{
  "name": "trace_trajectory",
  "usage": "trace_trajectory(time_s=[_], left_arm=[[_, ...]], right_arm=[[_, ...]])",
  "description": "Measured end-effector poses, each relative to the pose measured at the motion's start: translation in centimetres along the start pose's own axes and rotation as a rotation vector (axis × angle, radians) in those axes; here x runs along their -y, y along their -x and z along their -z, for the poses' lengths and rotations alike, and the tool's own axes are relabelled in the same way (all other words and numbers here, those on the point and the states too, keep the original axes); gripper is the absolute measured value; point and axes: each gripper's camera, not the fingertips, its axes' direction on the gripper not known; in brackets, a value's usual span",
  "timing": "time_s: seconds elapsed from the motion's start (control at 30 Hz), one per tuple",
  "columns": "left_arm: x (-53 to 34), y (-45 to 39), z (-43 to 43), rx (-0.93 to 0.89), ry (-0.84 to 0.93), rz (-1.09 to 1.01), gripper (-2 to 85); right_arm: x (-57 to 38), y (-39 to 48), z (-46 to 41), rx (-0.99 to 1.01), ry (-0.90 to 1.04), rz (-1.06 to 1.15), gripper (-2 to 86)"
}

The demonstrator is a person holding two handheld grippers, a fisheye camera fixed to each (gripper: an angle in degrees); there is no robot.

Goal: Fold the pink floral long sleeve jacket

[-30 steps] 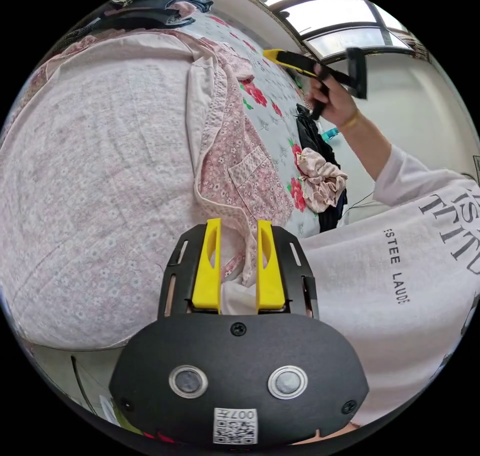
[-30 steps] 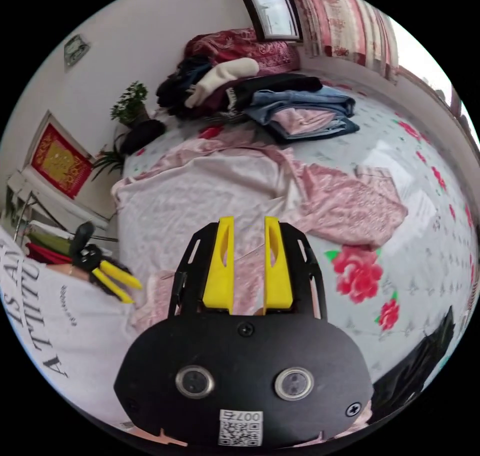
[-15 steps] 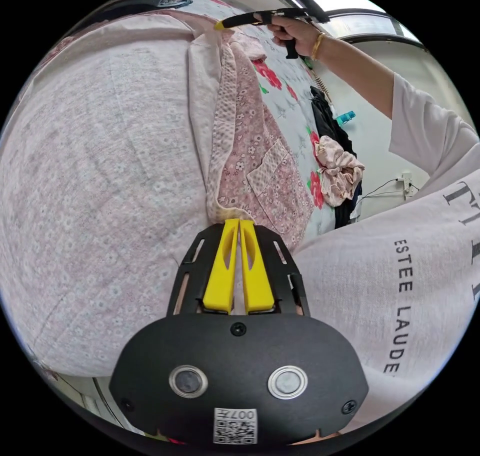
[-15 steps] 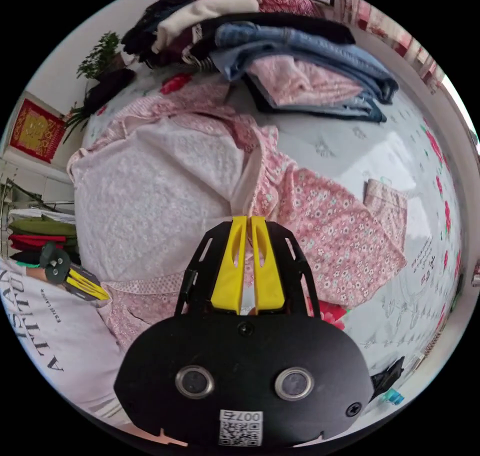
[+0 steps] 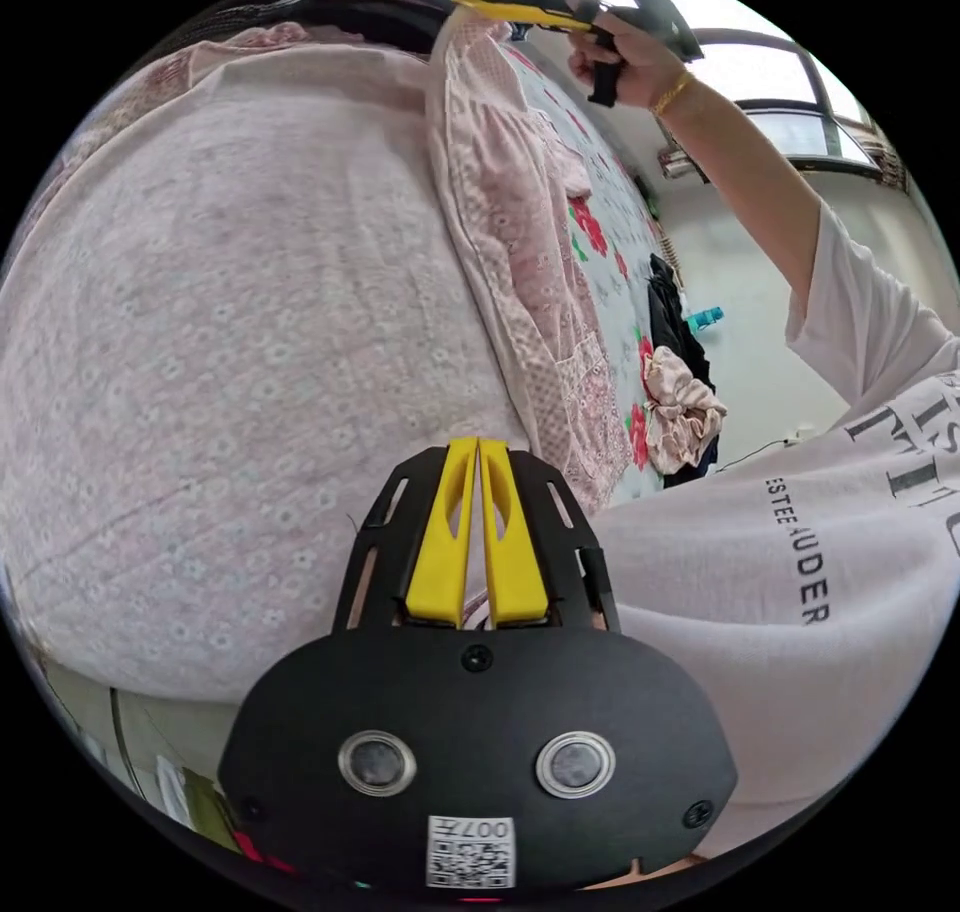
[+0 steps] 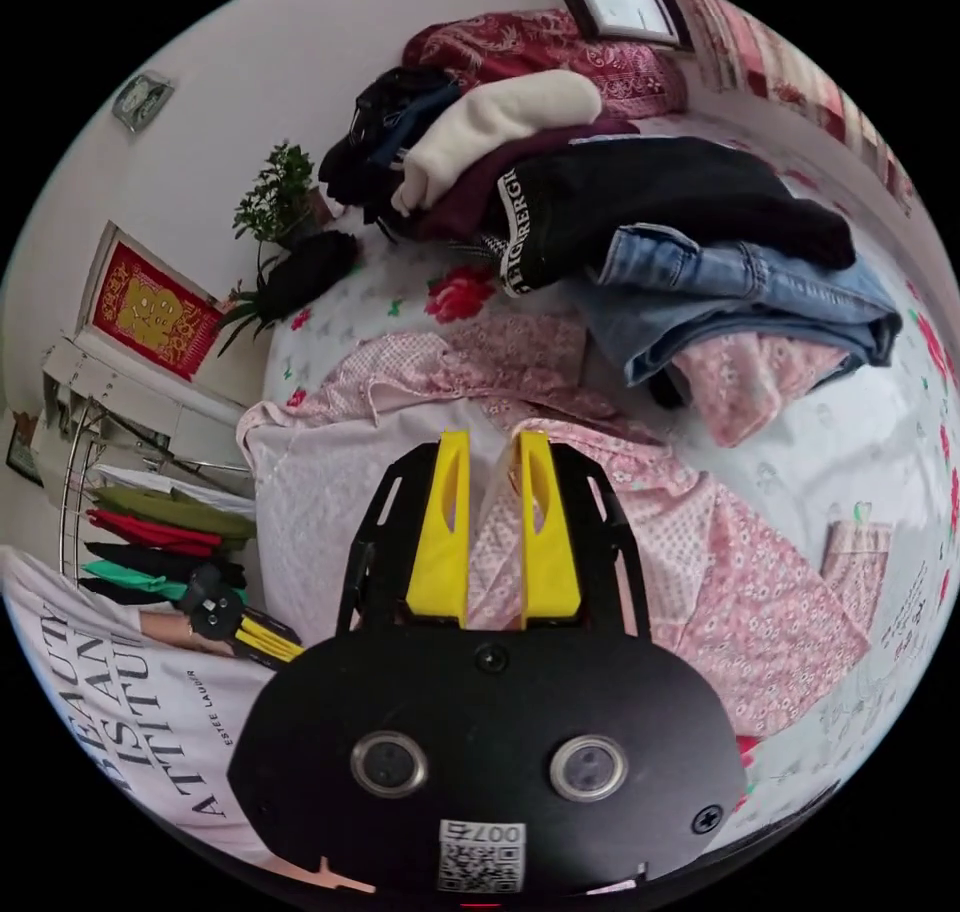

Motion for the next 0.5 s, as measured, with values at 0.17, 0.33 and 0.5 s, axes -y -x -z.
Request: trace_trajectory(time_s=[0.17,0.33,0.5], left_arm=[[-1.7,-0.7,0.0,0.036,-0.008,0.002,5.1],[-5.6,-2.1,1.1,0.157,-0.032,-0.001,7.8],[-7.1,-4.0,0.6,0.244,-0.006,-0.076,8.0]], right_arm=[[-10.9,-2.2,6.8,-0.051,-0.120,-0.120,5.3],[-26.5,-3.3,8.6,-0.127,0.053,-0.306,6.6],[-38.4,-1.1,7.3,-0.062,0.168,-0.470,7.8]])
